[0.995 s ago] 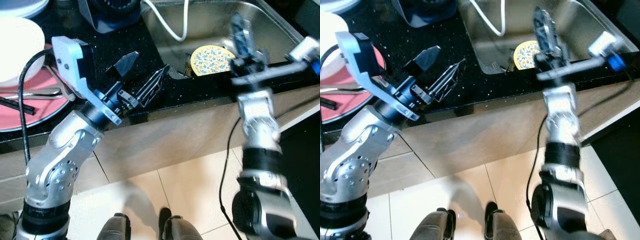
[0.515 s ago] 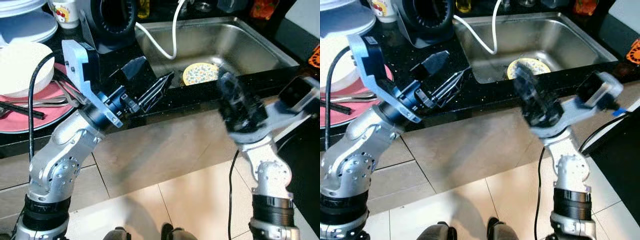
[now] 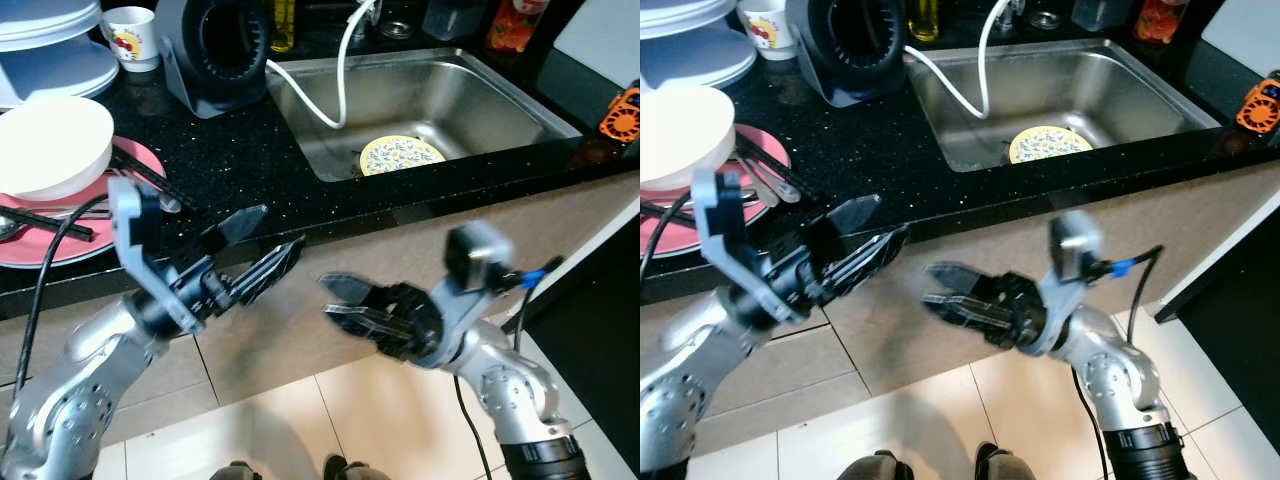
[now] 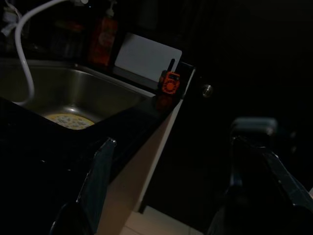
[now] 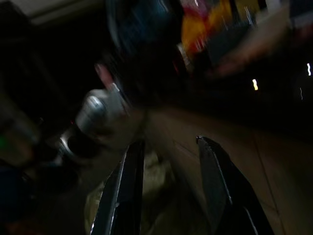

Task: Kitchen organization

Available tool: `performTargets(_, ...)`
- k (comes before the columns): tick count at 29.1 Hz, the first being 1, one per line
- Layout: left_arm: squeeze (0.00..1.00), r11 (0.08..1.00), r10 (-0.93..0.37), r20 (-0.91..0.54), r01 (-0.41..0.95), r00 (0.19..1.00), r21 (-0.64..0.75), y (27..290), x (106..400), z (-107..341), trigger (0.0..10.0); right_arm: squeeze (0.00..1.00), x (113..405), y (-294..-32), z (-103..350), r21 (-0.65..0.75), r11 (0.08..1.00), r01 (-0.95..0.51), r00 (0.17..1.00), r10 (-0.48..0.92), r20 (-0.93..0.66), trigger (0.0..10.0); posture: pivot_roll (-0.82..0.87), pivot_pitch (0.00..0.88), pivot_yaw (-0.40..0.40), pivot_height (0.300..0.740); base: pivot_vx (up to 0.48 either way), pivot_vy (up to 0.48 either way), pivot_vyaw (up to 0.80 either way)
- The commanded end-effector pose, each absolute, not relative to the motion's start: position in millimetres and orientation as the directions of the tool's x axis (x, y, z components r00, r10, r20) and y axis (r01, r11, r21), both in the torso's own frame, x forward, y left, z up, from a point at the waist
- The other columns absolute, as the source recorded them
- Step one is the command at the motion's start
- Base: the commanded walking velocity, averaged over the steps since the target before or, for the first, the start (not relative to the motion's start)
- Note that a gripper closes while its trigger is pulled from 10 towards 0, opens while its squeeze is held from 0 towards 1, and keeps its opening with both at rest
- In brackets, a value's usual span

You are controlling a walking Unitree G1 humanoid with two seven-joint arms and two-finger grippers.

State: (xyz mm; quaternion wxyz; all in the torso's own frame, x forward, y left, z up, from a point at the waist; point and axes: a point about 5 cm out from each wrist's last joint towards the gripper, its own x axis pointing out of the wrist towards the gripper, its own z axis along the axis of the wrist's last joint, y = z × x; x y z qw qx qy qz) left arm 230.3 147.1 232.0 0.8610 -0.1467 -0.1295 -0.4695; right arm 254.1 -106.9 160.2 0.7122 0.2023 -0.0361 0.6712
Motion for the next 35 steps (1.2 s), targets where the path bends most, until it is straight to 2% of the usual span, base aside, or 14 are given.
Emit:
performTargets(1, 0.0, 0.534, -0.77, 0.349, 0.839, 0.534, -0.105, 149, 229, 234, 10.0, 0.0, 256, -107, 152, 0.236, 0.065, -0.97, 0.128, 0.956, 0.265, 10.0, 0.18, 0.113, -0.05, 0.74, 0.0, 0.0, 0.0)
performTargets(2, 0.0, 0.552, -0.761, 0.351, 0.829, 0.545, -0.089, 150, 230, 237, 10.0, 0.0, 259, -105, 143, 0.234, 0.106, -0.966, 0.155, 0.967, 0.202, 10.0, 0.19, 0.116, -0.055, 0.74, 0.0, 0.0, 0.0)
performTargets(4, 0.0, 0.552, -0.761, 0.351, 0.829, 0.545, -0.089, 150, 230, 237, 10.0, 0.0, 259, -105, 143, 0.234, 0.106, -0.966, 0.155, 0.967, 0.202, 10.0, 0.19, 0.116, -0.055, 0.74, 0.0, 0.0, 0.0)
performTargets(6, 0.0, 0.594, -0.745, 0.346, 0.803, 0.57, -0.044, 151, 231, 243, 10.0, 0.0, 270, -101, 123, 0.194, 0.249, -0.949, 0.262, 0.964, 0.044, 10.0, 0.2, 0.121, -0.057, 0.74, 0.0, 0.0, 0.0)
performTargets(8, 0.0, 0.635, -0.726, 0.338, 0.772, 0.599, -0.004, 150, 231, 247, 10.0, 0.0, 277, -99, 110, 0.167, 0.324, -0.931, 0.319, 0.946, -0.053, 10.0, 0.21, 0.124, -0.063, 0.74, 0.0, 0.0, 0.0)
performTargets(13, 0.0, 0.699, -0.693, 0.321, 0.71, 0.645, 0.083, 145, 233, 253, 10.0, 0.0, 269, -91, 101, 0.179, 0.245, -0.953, 0.234, 0.969, -0.079, 10.0, 0.23, 0.135, -0.082, 0.74, 0.0, 0.0, 0.61)
performTargets(18, 0.0, 0.761, -0.642, 0.327, 0.63, 0.694, 0.156, 151, 237, 262, 10.0, 0.0, 262, -85, 99, 0.201, 0.162, -0.966, 0.15, 0.986, -0.07, 10.0, 0.24, 0.137, -0.088, 0.74, 0.0, 0.0, 0.79)
performTargets(22, 0.0, 0.789, -0.613, 0.323, 0.573, 0.721, 0.221, 157, 240, 270, 10.0, 0.0, 261, -84, 98, 0.202, 0.133, -0.97, 0.12, 0.99, -0.072, 10.0, 0.24, 0.137, -0.089, 0.74, 0.0, 0.0, 0.79)
performTargets(25, 0.0, 0.81, -0.583, 0.314, 0.508, 0.749, 0.293, 164, 244, 278, 10.0, 0.0, 262, -84, 97, 0.198, 0.136, -0.971, 0.122, 0.989, -0.081, 10.0, 0.23, 0.133, -0.089, 0.74, 0.0, 0.0, 0.78)
performTargets(28, 0.0, 0.812, -0.507, 0.284, 0.34, 0.814, 0.474, 180, 254, 292, 10.0, 0.0, 268, -86, 92, 0.155, 0.215, -0.964, 0.196, 0.972, -0.127, 10.0, 0.23, 0.134, -0.089, 0.74, 0.0, 0.0, 0.0)
performTargets(31, 0.0, 0.781, -0.431, 0.266, 0.209, 0.863, 0.588, 200, 262, 301, 10.0, 0.0, 267, -86, 92, 0.161, 0.214, -0.963, 0.197, 0.973, -0.118, 10.0, 0.22, 0.133, -0.085, 0.74, 0.0, 0.0, 0.0)
performTargets(35, 0.0, 0.718, -0.383, 0.234, 0.128, 0.894, 0.684, 219, 270, 306, 10.0, 0.0, 266, -83, 92, 0.167, 0.212, -0.963, 0.197, 0.975, -0.106, 10.0, 0.21, 0.136, -0.079, 0.74, 0.0, 0.0, 0.0)
